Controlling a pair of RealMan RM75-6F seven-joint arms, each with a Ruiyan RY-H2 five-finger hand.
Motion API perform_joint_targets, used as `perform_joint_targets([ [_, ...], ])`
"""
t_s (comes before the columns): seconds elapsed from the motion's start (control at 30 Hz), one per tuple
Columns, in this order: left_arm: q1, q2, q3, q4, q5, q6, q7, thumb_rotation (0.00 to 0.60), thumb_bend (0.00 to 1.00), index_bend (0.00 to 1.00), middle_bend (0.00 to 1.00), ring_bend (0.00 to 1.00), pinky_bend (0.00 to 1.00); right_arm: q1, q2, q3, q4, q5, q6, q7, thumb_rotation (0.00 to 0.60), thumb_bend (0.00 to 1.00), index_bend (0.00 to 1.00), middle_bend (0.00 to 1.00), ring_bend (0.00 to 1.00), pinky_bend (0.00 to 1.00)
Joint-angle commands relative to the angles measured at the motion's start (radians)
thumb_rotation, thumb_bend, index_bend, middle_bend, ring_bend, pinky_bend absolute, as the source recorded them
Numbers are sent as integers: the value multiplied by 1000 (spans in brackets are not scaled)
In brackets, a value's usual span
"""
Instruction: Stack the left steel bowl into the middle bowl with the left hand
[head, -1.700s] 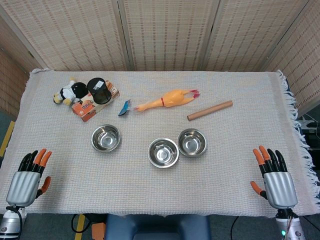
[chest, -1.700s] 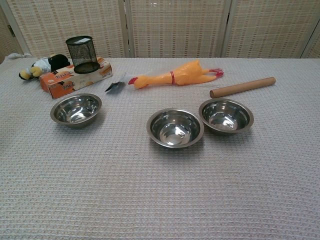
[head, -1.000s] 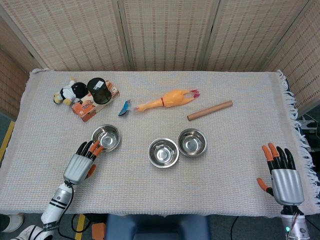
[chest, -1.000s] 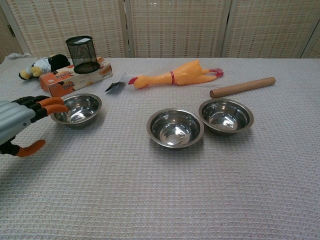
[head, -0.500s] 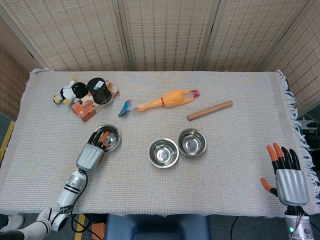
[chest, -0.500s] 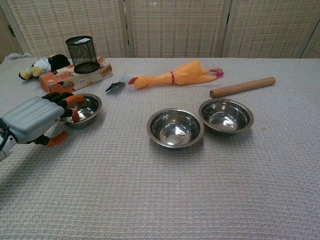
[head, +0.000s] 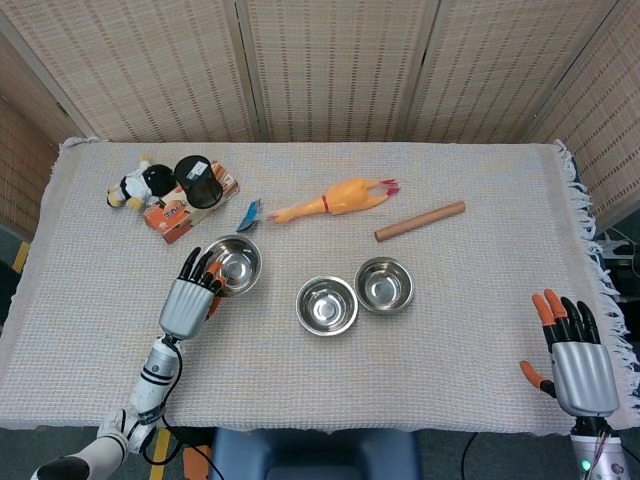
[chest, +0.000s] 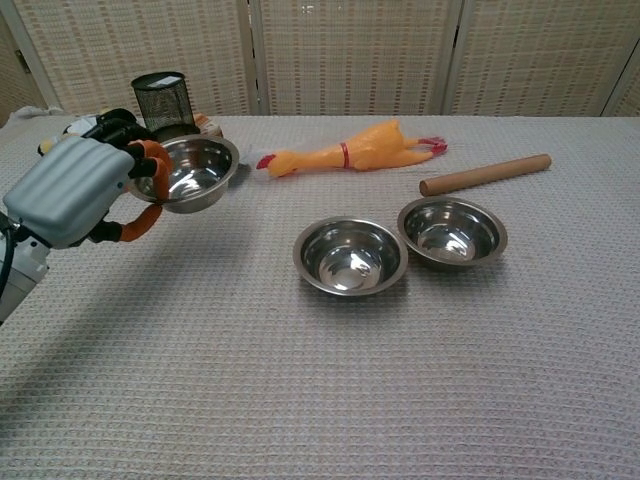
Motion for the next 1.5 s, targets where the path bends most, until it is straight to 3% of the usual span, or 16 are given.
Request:
perform_joint_targets([
  [0.03, -16, 6, 22, -129, 43, 79, 54, 600, 491, 831, 310, 153, 133, -7, 11, -8, -10, -19, 13, 14, 600, 87, 0, 0, 0, 0],
  [0.27, -47, 9, 79, -354, 97, 13, 272, 600, 486, 799, 302, 147, 132, -22, 40, -27, -30, -61, 36, 58, 600, 87, 0, 0, 0, 0],
  [0.5, -79, -43, 78, -364, 70, -121, 369, 600, 485, 710, 270, 129, 131, -31, 63, -33, -36, -85, 54, 96, 600, 86, 0, 0, 0, 0],
  [0.6, -83, -56, 69, -353, 46, -168, 387, 600, 483, 568, 235, 99, 129, -34, 69, -32, -36, -88, 59, 107, 600, 87, 0, 0, 0, 0],
  [0.67, -84, -54, 64, -354, 33, -191, 402, 600, 480, 395, 205, 75, 126, -35, 71, -32, -37, -89, 59, 110, 600, 87, 0, 0, 0, 0],
  [0.73, -81, -39, 62, -380, 23, -206, 421, 600, 474, 151, 160, 36, 120, -35, 71, -31, -36, -88, 57, 109, 600, 87, 0, 0, 0, 0],
  [0.83, -70, 12, 69, -473, 8, -234, 454, 600, 463, 5, 96, 2, 116, -31, 66, -27, -33, -79, 48, 101, 600, 87, 0, 0, 0, 0],
  [1.07, -36, 172, 83, -773, 11, -227, 577, 600, 449, 0, 23, 0, 116, -11, 50, -25, -31, -61, -2, 67, 600, 87, 0, 0, 0, 0],
  [1.23, 39, 344, 131, -988, 1, -186, 631, 600, 447, 0, 12, 0, 116, 37, 37, 8, -22, -8, -77, 46, 600, 87, 0, 0, 0, 0],
  [1.43, 186, 553, 191, -1064, -10, -29, 554, 600, 444, 0, 6, 0, 113, 179, -22, 70, 23, 59, -259, -40, 600, 88, 0, 0, 0, 0],
  [1.5, 229, 595, 200, -1052, -16, 22, 505, 600, 445, 0, 7, 0, 105, 222, -65, 81, 59, 69, -306, -82, 600, 92, 54, 0, 0, 0],
])
